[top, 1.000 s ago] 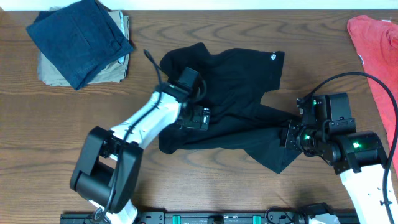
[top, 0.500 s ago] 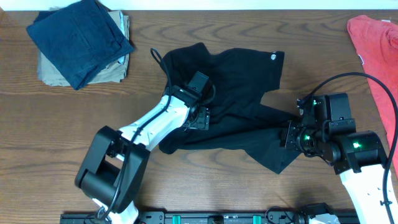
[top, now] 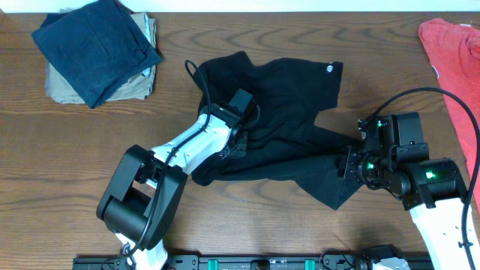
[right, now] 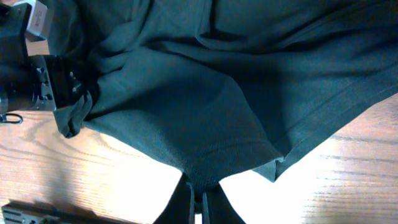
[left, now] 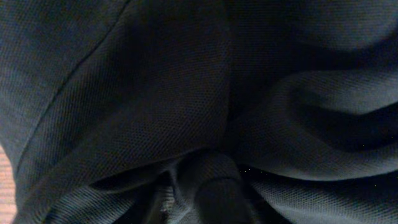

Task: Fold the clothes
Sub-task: 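Reach the left gripper to the t-shirt's left edge and grasp it, then lift the t-shirt with both grippers and swing it forward to flatten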

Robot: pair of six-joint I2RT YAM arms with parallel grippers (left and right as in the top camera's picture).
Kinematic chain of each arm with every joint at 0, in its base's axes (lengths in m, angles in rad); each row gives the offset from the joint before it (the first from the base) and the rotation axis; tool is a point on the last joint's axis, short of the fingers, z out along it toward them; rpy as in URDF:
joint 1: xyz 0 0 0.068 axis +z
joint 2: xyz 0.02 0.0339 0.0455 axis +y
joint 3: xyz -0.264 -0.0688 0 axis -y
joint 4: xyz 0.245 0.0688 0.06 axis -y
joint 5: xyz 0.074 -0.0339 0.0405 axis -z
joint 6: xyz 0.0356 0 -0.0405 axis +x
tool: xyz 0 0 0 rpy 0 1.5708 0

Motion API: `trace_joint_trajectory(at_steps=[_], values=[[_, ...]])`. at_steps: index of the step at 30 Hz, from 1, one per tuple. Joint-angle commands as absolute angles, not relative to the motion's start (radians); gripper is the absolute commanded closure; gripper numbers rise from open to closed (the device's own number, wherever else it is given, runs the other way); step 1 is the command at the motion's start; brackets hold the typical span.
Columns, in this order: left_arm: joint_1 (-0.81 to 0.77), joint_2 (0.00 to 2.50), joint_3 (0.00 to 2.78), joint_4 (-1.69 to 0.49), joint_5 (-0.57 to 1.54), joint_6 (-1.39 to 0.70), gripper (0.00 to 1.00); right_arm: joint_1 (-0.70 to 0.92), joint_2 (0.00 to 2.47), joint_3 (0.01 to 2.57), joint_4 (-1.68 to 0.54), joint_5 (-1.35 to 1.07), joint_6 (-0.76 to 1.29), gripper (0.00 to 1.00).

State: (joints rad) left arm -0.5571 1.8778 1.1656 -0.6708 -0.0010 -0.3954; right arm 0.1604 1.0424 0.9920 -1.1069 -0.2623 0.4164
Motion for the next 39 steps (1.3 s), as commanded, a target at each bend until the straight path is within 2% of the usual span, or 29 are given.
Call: trace_joint_trajectory(at_steps=[1,6,18,26,32,39], values=[[-0.555,1.881,1.171,-0.672,-0.013,-0.395,0.73,0.178,1.041,1.004,-1.108,-0.262,0.406,0.99],[-0.555,1.871,1.171,-0.673,-0.018,-0.395,0.85,0.178,1.041,1.004,-1.106,-0.258,0.406,0.99],[-0.555,1.674,1.171,-0.738,-0.046,-0.395,0.93,0.177,1.041,1.004,-1.107,-0.243,0.407,0.99],[-0.555,1.437,1.171,-0.83,-0.047,-0.395,0.94,0.175,1.04,1.045,-1.12,-0.243,0.411,0.99],[-0.555,1.132,1.208,-0.944,-0.137,-0.404,0.94,0.134,1.04,1.265,-1.251,-0.169,0.41,0.99],[-0.555,0.816,1.413,-1.089,-0.226,-0.429,0.94,0.081,1.04,1.614,-1.449,-0.048,0.396,0.99]])
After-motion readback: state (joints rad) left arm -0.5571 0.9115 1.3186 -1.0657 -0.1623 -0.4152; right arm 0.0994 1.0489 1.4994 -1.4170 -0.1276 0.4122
